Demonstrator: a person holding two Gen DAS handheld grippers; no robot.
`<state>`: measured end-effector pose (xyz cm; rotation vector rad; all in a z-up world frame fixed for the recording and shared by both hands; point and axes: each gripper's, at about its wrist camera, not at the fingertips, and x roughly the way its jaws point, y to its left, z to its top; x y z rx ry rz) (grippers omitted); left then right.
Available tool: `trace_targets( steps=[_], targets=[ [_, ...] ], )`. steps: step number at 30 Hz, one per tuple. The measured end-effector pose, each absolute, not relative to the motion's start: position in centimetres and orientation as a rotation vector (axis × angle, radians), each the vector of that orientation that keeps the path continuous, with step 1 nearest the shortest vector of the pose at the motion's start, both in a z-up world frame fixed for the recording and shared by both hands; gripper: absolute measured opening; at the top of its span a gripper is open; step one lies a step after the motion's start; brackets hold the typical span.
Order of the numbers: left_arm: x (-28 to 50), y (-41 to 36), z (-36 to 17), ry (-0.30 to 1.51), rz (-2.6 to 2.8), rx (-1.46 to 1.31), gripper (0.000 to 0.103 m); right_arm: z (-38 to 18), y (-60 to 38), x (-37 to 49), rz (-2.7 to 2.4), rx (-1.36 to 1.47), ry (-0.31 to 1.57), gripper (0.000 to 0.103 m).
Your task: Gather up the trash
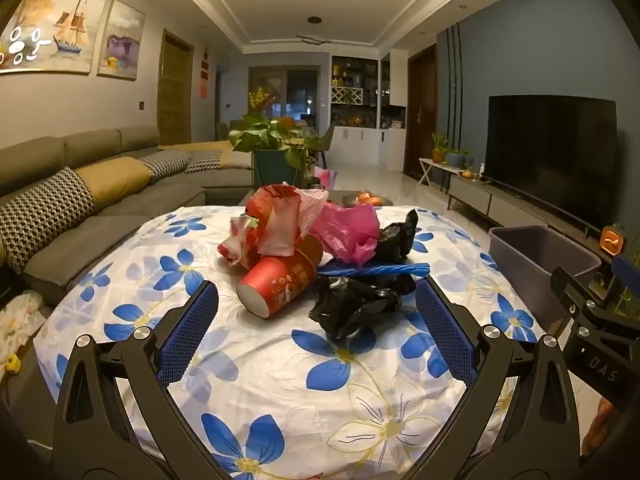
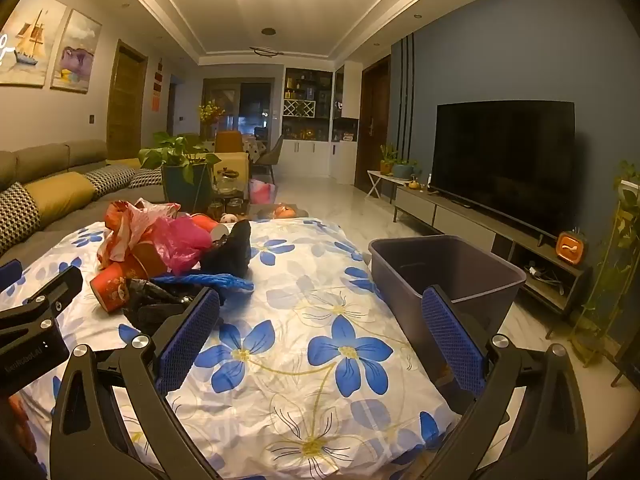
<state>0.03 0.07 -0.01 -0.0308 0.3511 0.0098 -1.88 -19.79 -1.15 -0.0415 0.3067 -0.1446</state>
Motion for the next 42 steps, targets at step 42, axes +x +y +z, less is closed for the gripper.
trace_targets(
  steps=[42],
  targets=[
    [-0.14,-0.41,0.33,0.331,0.004,-0.024,0.097,-1.18,-20.10,-1.83,-0.138,-0.018,0.305,0.098]
  ],
)
